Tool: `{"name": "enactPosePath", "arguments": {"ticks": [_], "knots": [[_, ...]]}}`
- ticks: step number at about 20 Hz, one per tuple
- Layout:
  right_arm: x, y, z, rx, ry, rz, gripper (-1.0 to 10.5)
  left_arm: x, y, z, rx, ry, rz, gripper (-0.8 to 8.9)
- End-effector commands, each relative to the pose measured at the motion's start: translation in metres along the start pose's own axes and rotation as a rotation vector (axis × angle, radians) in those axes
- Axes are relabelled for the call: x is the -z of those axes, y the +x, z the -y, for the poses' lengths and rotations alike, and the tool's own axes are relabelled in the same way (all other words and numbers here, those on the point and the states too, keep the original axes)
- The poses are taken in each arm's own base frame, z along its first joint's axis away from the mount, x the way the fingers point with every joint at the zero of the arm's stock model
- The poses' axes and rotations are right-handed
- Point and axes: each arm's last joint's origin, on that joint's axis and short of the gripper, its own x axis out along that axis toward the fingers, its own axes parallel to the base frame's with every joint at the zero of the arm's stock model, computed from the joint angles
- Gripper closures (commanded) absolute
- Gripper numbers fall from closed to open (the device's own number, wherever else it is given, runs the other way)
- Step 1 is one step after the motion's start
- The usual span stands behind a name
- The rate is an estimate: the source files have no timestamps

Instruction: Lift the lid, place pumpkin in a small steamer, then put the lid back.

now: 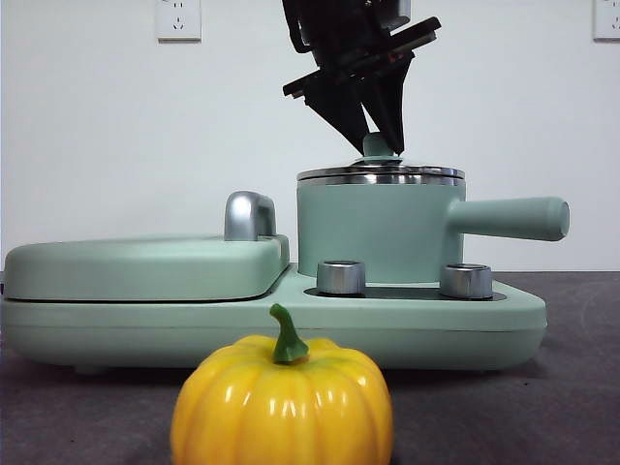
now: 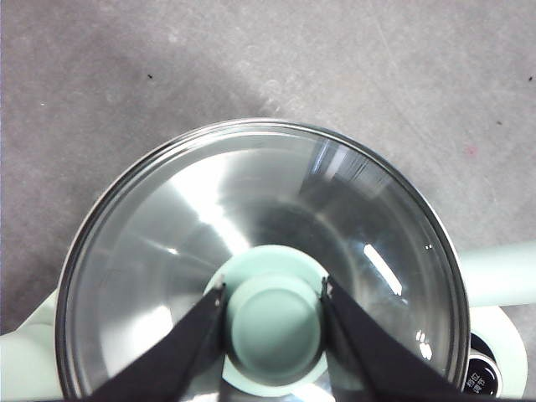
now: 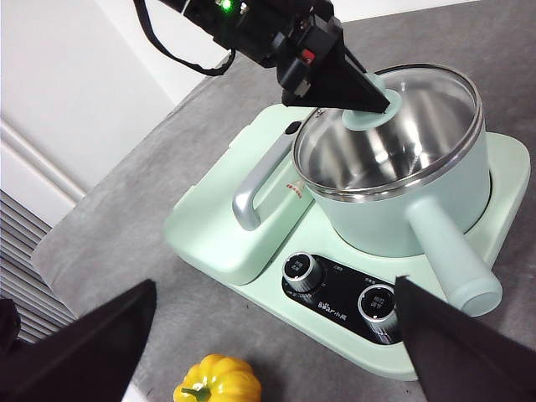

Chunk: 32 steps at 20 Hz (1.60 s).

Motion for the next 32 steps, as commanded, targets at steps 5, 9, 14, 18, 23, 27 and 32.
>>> {"name": "enactPosePath", "arguments": {"ticks": [5,9,14,18,23,27,32], "knots": [[-0.004,-0.002,-0.003,-0.008,-0.006,0.012,5.0,-0.007,-0.031,-0.009,-0.022,-0.014,0.075,8.03],[-0.005,-0.002,-0.004,-0.034,0.009,0.014,5.0,-0.007,-0.062,-0.018,-0.044,-0.032,0.136,8.03],[-0.005,0.0,-0.004,-0.042,0.023,0.005,5.0,-0.003,-0.097,-0.028,-0.073,-0.056,0.184,8.03],[-0.008,0.016,-0.003,-0.041,0.054,-0.072,5.0,0.008,-0.122,-0.047,-0.109,-0.101,0.176,8.03],[-0.022,0.061,-0.029,-0.04,-0.012,-0.241,5.0,0.026,-0.149,-0.076,-0.167,-0.18,0.151,8.03],[-0.021,0.112,-0.068,-0.018,-0.099,-0.462,4.9,0.038,-0.162,-0.097,-0.207,-0.239,0.13,8.03],[0.006,0.168,-0.109,0.019,-0.223,-0.706,3.9,0.048,-0.167,-0.116,-0.241,-0.291,0.112,8.03]]}}
